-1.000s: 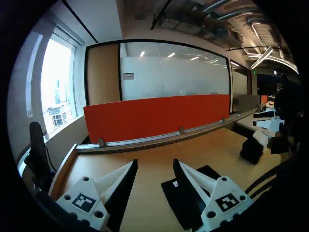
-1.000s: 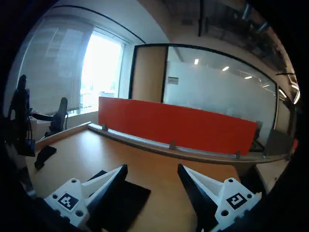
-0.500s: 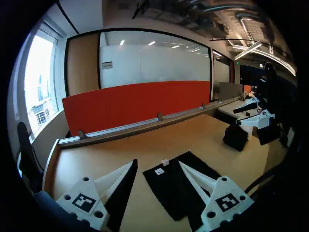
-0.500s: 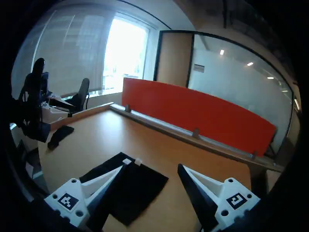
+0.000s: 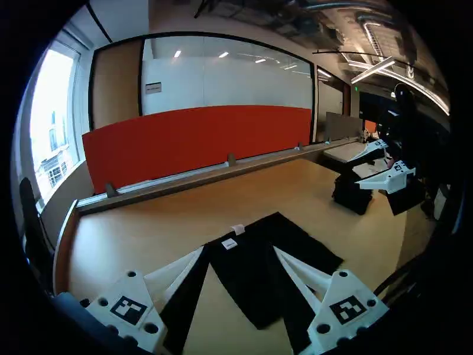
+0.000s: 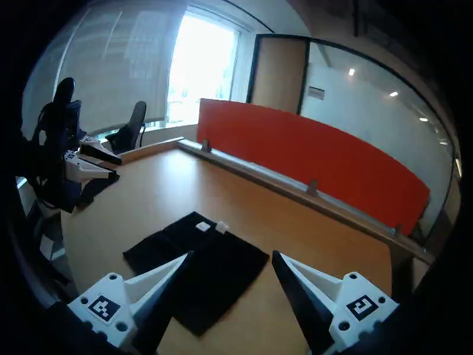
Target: Fold towel
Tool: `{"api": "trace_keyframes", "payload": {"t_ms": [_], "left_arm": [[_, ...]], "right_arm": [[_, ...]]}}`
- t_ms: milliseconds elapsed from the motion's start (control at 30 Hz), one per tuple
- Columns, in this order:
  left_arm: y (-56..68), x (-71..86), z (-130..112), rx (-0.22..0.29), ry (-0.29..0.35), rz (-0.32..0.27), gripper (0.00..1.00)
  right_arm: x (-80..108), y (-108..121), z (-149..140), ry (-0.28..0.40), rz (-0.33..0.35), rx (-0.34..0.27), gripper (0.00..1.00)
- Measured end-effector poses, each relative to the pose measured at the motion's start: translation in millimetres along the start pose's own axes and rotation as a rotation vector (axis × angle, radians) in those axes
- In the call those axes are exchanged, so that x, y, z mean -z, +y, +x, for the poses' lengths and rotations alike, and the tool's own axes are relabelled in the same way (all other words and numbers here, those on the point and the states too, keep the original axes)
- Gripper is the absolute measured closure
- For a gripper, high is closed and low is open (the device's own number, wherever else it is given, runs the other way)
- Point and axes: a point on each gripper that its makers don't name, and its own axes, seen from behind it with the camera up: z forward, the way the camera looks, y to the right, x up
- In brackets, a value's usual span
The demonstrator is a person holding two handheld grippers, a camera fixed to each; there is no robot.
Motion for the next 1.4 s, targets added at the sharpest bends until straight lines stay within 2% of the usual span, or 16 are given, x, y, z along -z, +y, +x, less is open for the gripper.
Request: {"api": "trace_keyframes", "payload": {"t_ms": [400,767,1100,1400], "left_arm": [[11.3,-27.4,-64.7,0.002,-0.086,-0.024,0.33],[24.1,-45.9,-118.5,-0.010,-0.176,-0.057,0.33],[31.2,-53.6,-164.7,-0.031,-0.266,-0.088,0.33],[38.9,-56.0,-200.3,-0.061,-0.344,-0.117,0.33]], "right_arm": [[-24.7,-24.0,-57.6,-0.065,0.037,-0.005,0.00],[-48.4,-38.8,-113.4,-0.140,0.064,0.001,0.00],[-63.0,-52.9,-156.6,-0.204,0.087,-0.010,0.00],[-66.6,-61.4,-188.6,-0.259,0.105,-0.006,0.00]]}}
